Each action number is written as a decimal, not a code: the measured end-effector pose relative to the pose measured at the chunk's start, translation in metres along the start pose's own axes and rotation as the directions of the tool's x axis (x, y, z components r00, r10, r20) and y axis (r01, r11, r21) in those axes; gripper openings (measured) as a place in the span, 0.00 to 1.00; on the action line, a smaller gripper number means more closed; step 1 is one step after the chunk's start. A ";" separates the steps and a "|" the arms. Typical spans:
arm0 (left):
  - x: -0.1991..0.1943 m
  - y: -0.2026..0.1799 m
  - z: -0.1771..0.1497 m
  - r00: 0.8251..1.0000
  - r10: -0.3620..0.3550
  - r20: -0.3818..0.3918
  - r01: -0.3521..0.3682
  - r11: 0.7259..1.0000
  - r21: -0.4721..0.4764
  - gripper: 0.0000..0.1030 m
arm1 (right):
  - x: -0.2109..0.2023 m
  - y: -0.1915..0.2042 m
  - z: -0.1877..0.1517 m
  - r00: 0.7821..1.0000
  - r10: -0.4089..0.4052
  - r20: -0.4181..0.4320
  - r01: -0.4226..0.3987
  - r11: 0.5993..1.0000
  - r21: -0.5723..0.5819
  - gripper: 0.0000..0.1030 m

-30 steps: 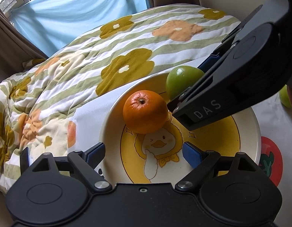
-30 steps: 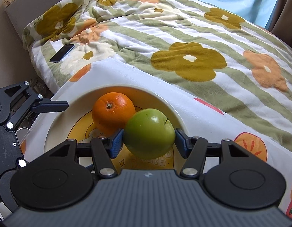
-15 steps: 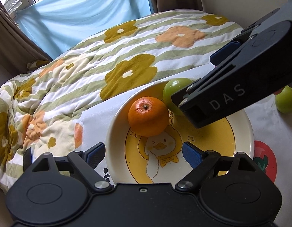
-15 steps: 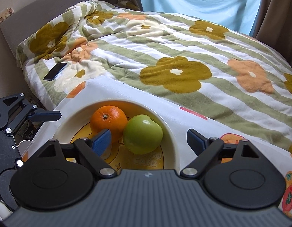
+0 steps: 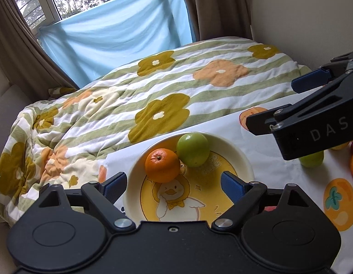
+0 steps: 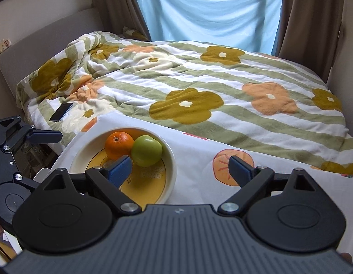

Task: Organize fruits
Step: 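Move both tools back to the fruits and grasp a green apple with the left tool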

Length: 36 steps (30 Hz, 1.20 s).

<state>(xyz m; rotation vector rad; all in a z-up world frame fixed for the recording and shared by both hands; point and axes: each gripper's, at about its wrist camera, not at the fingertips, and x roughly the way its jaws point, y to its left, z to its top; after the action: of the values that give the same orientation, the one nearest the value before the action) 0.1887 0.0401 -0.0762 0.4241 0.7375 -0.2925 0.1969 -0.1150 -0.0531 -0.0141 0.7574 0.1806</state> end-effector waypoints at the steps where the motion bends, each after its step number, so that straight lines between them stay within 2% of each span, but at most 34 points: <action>1: -0.006 -0.006 0.001 1.000 0.006 0.006 -0.006 1.000 -0.005 0.95 | -0.009 -0.006 -0.004 1.000 -0.004 0.002 0.004 1.000 0.003 1.00; 3: -0.020 -0.018 0.002 1.000 0.013 0.026 -0.013 1.000 -0.020 0.98 | -0.027 -0.018 -0.013 1.000 -0.011 0.012 0.011 1.000 0.007 1.00; 10: -0.052 -0.070 -0.001 0.999 -0.006 0.050 0.008 0.999 -0.038 0.98 | -0.081 -0.067 -0.048 0.998 -0.060 0.018 0.060 0.998 0.023 1.00; 18: -0.064 -0.121 -0.008 0.997 -0.022 0.071 0.023 1.000 -0.014 0.98 | -0.113 -0.114 -0.095 0.995 -0.096 -0.005 0.096 0.993 0.065 1.00; 25: -0.040 -0.151 -0.008 0.995 -0.068 0.073 0.065 0.997 0.037 0.98 | -0.110 -0.138 -0.138 0.991 -0.131 -0.040 0.135 0.982 0.129 1.00; 30: -0.010 -0.166 -0.008 0.992 -0.106 0.070 0.101 0.992 0.079 0.98 | -0.097 -0.142 -0.167 0.986 -0.153 -0.063 0.162 0.973 0.166 1.00; 36: 0.020 -0.175 -0.004 0.988 -0.143 0.058 0.137 0.985 0.102 0.97 | -0.084 -0.136 -0.184 0.985 -0.155 -0.074 0.166 0.970 0.175 1.00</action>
<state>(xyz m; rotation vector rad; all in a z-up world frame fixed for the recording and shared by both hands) 0.1304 -0.1133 -0.1401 0.4536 0.6923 -0.4742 0.0342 -0.2761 -0.1370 0.0915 0.8265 -0.0437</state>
